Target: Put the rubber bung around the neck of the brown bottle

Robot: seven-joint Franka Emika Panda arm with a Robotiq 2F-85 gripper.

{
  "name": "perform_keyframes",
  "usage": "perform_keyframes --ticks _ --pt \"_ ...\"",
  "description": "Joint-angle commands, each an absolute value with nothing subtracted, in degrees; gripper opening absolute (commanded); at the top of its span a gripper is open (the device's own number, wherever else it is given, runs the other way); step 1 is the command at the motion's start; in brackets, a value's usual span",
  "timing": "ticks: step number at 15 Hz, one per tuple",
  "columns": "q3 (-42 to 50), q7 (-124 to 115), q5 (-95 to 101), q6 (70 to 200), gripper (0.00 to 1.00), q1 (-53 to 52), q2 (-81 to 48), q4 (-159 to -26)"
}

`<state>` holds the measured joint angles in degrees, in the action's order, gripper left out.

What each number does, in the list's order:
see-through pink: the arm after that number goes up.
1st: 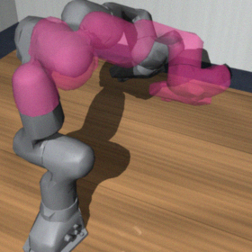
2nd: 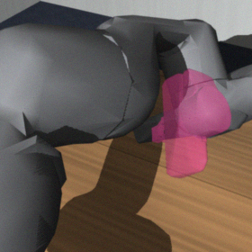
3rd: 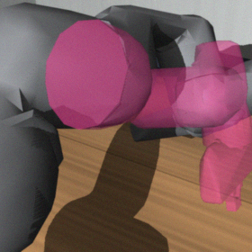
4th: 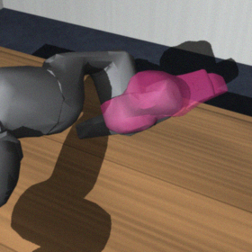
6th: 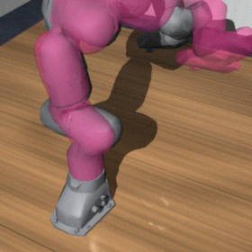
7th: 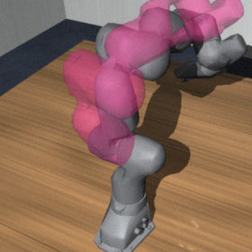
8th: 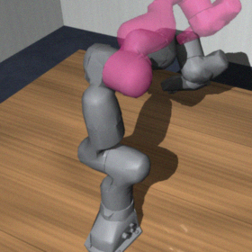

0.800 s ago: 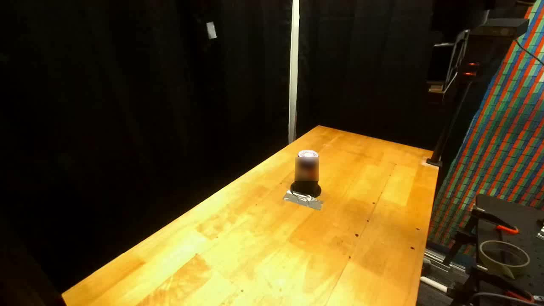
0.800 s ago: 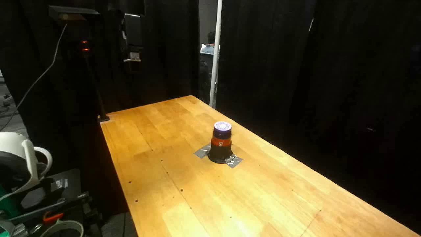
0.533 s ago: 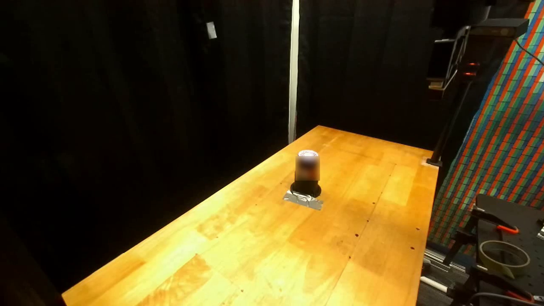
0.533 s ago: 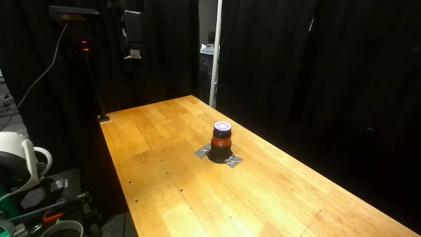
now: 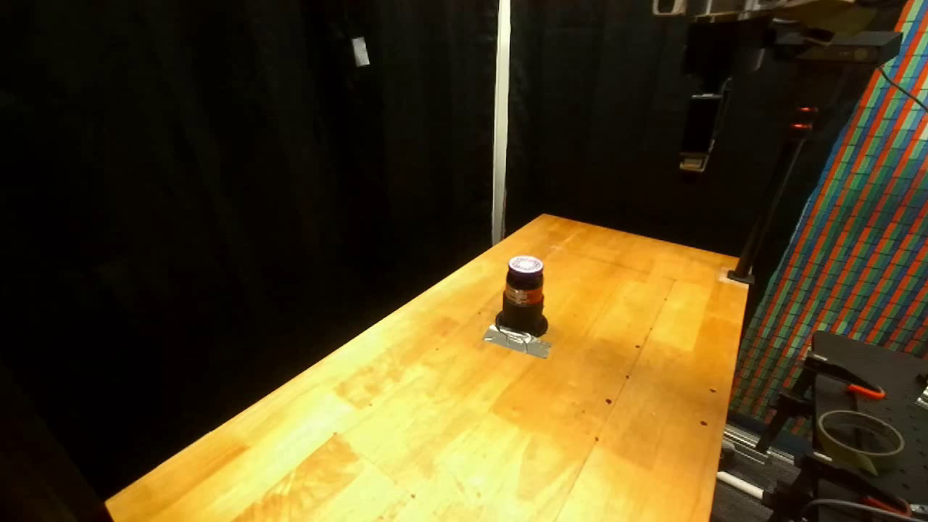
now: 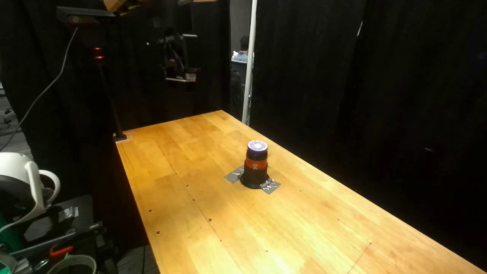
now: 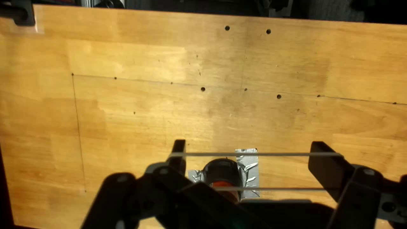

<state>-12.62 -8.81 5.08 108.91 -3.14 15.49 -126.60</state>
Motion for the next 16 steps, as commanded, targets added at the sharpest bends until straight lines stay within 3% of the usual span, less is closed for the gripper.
perform_keyframes --ticks 1,9,16 --pt "-9.92 -0.9 6.19 112.63 1.0 -4.2 1.9 -116.34" --pt "-7.77 6.96 2.8 107.12 1.0 -4.82 -25.03 -91.24" --pt "-6.47 5.69 3.39 99.36 1.0 -6.65 -41.28 -71.03"
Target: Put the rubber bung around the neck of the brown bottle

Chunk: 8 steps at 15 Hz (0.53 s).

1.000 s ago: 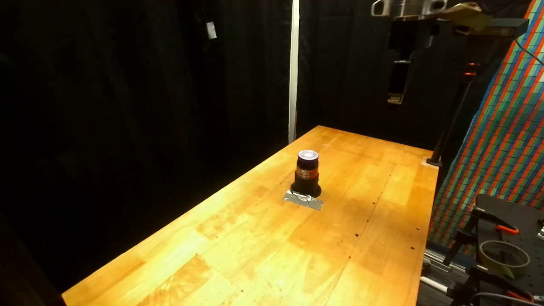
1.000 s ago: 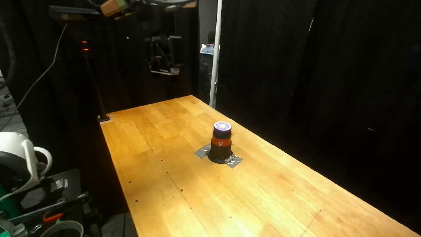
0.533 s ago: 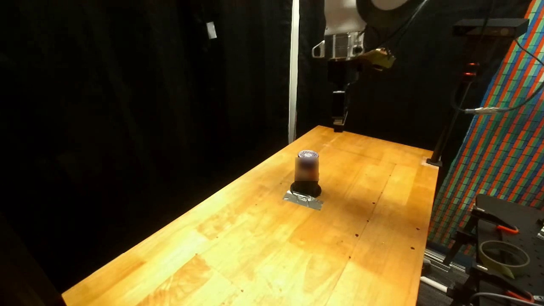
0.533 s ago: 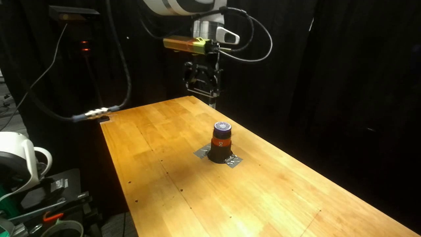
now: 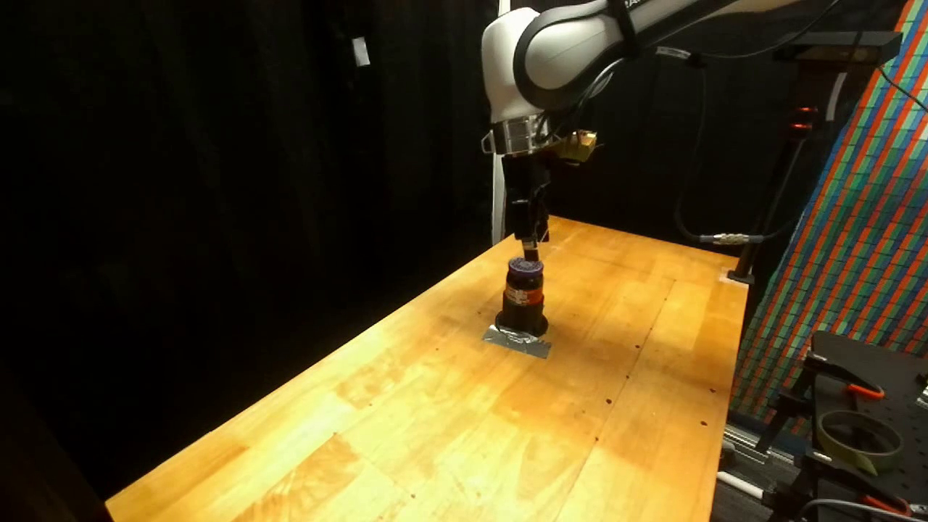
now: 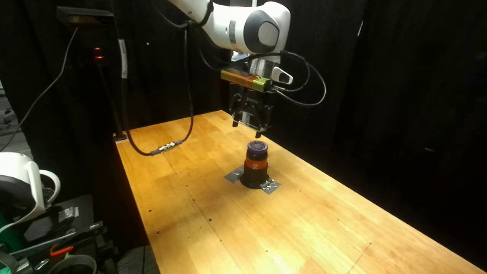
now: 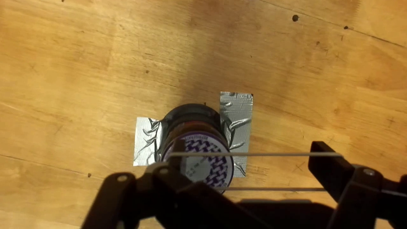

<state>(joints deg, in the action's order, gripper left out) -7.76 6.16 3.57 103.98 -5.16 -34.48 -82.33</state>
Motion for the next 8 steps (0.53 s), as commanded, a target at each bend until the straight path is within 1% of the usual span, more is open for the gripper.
perform_keyframes --ticks 1,8 --pt "-6.19 5.74 3.66 98.83 1.0 -6.85 -43.26 -68.22" --pt "-3.48 5.8 5.58 90.23 1.0 -8.24 -55.7 -50.01"
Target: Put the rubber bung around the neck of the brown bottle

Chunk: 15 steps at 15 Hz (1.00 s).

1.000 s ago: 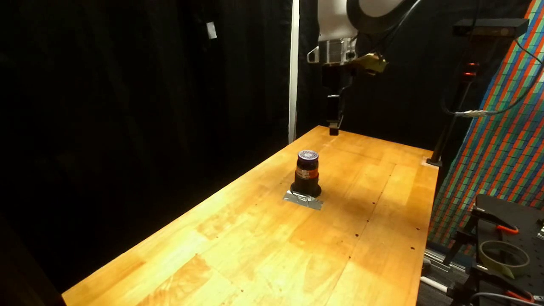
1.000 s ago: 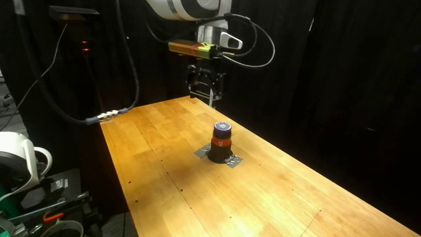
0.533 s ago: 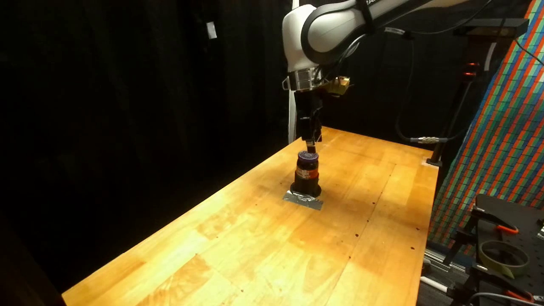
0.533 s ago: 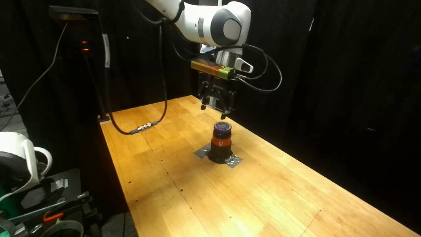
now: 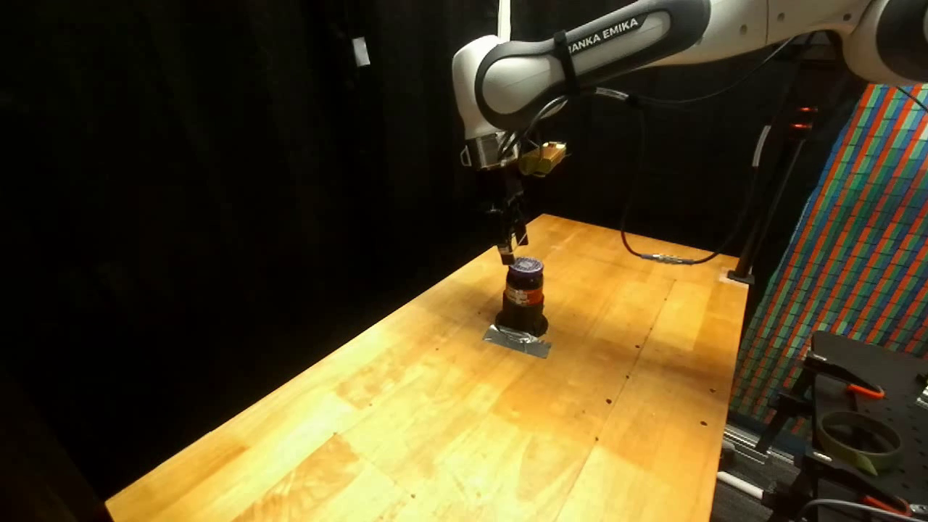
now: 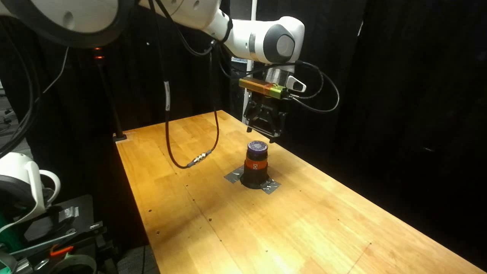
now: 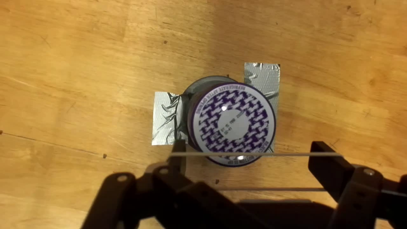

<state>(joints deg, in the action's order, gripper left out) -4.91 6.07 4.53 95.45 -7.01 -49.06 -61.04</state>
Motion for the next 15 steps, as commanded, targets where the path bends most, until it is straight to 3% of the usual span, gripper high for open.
perform_keyframes --ticks 1,9,15 --pt "-3.16 5.78 5.84 89.33 1.0 -8.38 -57.3 -47.78" --pt "-2.43 7.04 6.67 84.05 1.0 -9.15 -65.61 -37.41" --pt "-3.62 11.51 6.93 79.68 1.0 -9.04 -65.67 -38.04"
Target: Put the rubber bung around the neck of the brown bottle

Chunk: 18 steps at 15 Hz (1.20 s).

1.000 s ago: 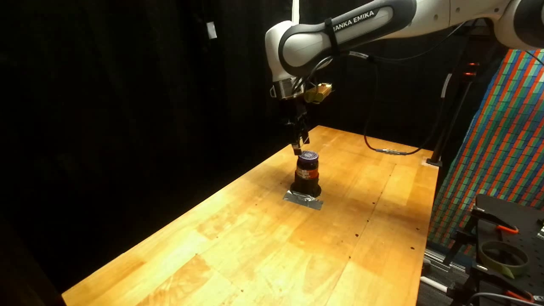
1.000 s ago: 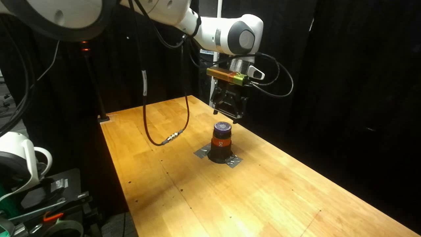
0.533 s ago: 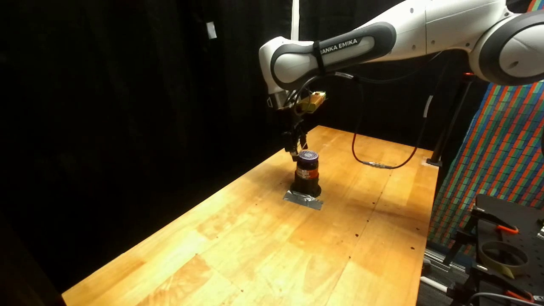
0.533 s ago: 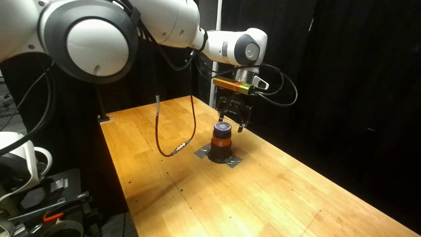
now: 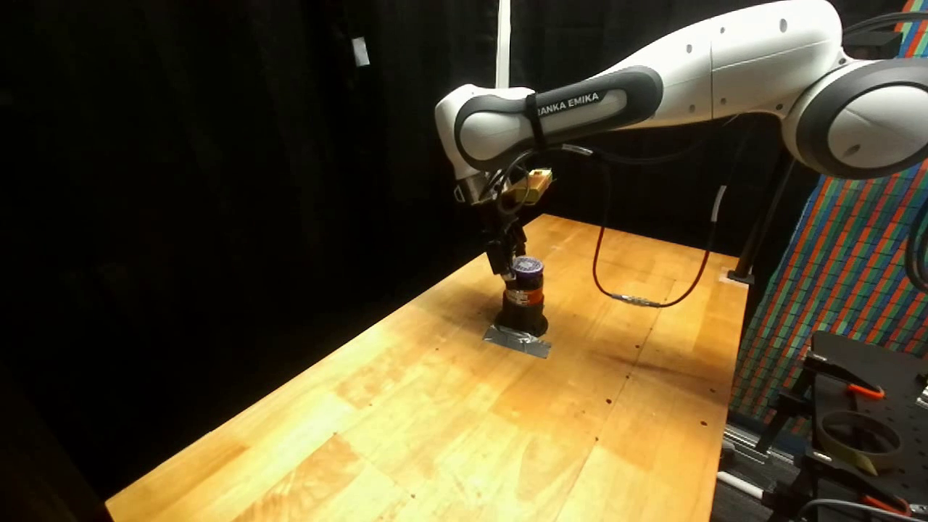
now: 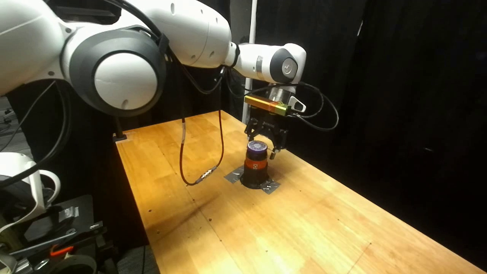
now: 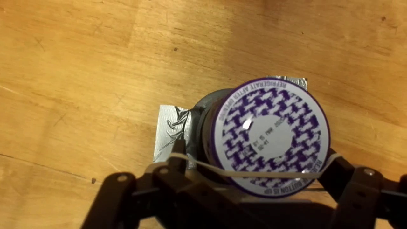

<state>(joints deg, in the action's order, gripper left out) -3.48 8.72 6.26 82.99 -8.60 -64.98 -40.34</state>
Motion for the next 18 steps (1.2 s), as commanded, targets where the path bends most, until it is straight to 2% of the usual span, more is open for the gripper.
perform_keyframes --ticks 1,10,18 --pt "-3.66 12.41 7.02 79.69 1.0 -9.05 -64.62 -39.4" --pt "-3.79 15.8 6.76 82.66 1.0 -8.4 -57.55 -50.68" --pt "-3.44 12.54 6.48 92.35 1.0 -7.99 -47.66 -70.75"
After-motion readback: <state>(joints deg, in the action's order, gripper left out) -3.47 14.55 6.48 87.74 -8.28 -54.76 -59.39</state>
